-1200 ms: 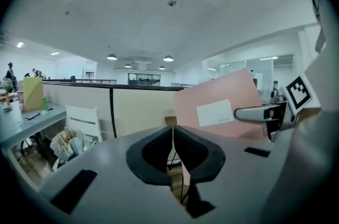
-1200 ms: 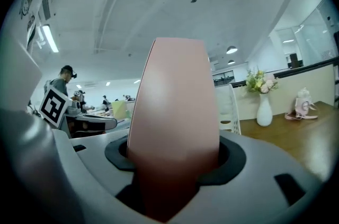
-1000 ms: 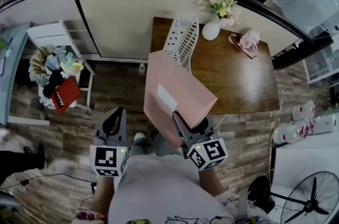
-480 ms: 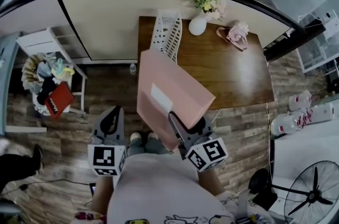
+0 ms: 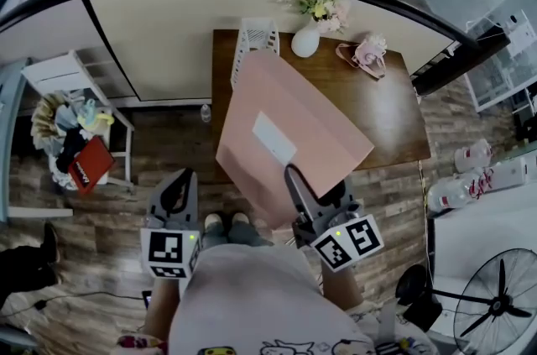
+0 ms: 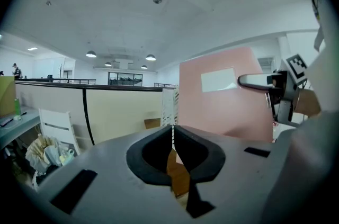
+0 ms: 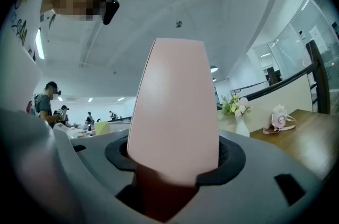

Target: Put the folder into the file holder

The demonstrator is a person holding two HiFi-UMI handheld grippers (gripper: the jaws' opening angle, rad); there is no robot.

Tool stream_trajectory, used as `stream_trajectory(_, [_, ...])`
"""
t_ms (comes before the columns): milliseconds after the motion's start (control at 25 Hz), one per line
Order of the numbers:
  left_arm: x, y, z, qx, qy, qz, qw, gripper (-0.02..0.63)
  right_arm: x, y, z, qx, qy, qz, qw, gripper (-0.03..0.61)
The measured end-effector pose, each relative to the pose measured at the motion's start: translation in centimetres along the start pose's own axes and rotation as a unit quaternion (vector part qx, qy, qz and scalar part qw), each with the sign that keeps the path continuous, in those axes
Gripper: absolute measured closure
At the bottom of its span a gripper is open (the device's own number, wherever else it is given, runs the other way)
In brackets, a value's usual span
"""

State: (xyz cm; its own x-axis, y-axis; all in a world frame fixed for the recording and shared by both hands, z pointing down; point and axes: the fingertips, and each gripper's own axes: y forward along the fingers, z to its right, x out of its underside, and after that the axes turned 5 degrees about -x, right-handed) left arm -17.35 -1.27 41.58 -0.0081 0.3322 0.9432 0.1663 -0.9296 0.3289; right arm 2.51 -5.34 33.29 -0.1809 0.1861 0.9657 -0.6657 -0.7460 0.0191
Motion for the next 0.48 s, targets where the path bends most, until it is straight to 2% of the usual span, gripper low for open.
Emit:
stream_trajectory(240, [0.0,0.7,1.1,0.018,-0.007,-0.003,0.9998,0.600,-2.4,-0.4,2.2,0.031,-0.018,0.021,0.999,0.307])
stream_trajectory(480, [-0.2,1.6,2.4,0.041,0.003,0.000,0.9992,0.600,-3.9,-0.2,4.1,0.063,-0.035,0.039,0.997,0.307])
